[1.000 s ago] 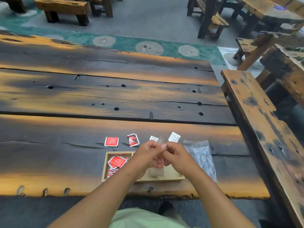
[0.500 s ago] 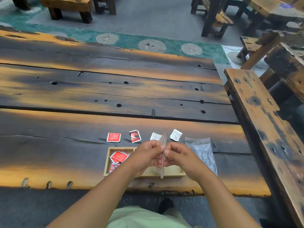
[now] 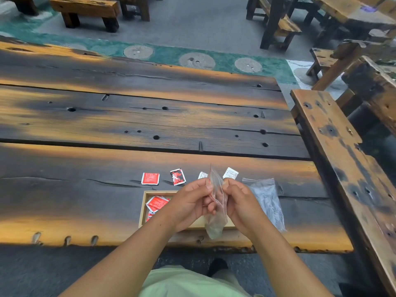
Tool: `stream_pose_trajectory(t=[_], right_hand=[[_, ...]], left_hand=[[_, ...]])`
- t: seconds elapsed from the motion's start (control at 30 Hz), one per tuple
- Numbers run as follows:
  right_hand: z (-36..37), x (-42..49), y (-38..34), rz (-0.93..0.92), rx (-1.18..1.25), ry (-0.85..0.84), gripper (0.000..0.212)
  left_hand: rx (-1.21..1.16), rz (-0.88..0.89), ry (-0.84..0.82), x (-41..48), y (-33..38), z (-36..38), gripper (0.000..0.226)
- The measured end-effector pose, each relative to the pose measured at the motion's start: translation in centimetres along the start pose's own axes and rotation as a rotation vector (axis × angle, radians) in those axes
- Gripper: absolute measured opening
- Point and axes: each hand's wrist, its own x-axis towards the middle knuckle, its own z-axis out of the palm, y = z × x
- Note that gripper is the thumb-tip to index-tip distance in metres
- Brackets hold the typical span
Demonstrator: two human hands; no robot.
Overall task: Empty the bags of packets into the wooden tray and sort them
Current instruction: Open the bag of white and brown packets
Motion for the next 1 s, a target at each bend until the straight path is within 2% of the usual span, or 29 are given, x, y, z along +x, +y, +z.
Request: stream_pose_trajectory(t=[0.13, 0.37, 0.53, 0.7, 0.83, 0.9, 1.0], right_hand=[[-0.2, -0.1, 0.2, -0.038, -0.141, 0.056, 0.010], [-1.8, -0.4, -1.3, -0.114, -0.386, 0.200, 0.016], [-3.2, -0.9, -2.4, -0.114, -0.558, 0.261, 0.023], [-4.5, -1.5, -3.5, -0.064, -0.701, 0.218, 0.022], [-4.4, -2.2, -3.9, -0.049, -0.944, 0.148, 0.024], [-4.1, -2.3, -3.9, -0.039, -0.918, 0.171, 0.023], [-3.0, -2.4, -4.5, -0.034, -0.738, 0.218, 0.020]], left_hand=[[0.086, 0.017, 0.054, 0.2, 0.1, -0.1, 0.020], [0.234, 0.020, 0.078, -0.6, 1.6, -0.9, 0.023], [0.537, -0.001, 0.134, -1.0, 3.3, -2.4, 0.023], [0.769, -0.058, 0.102, -1.8, 5.3, -4.2, 0.023], [1.022, -0.087, 0.023, -1.4, 6.9, -4.9, 0.028], [1.062, -0.061, 0.024, -1.4, 7.5, -4.6, 0.027], [1.006, 0.033, 0.111, -1.8, 7.4, -3.9, 0.026]])
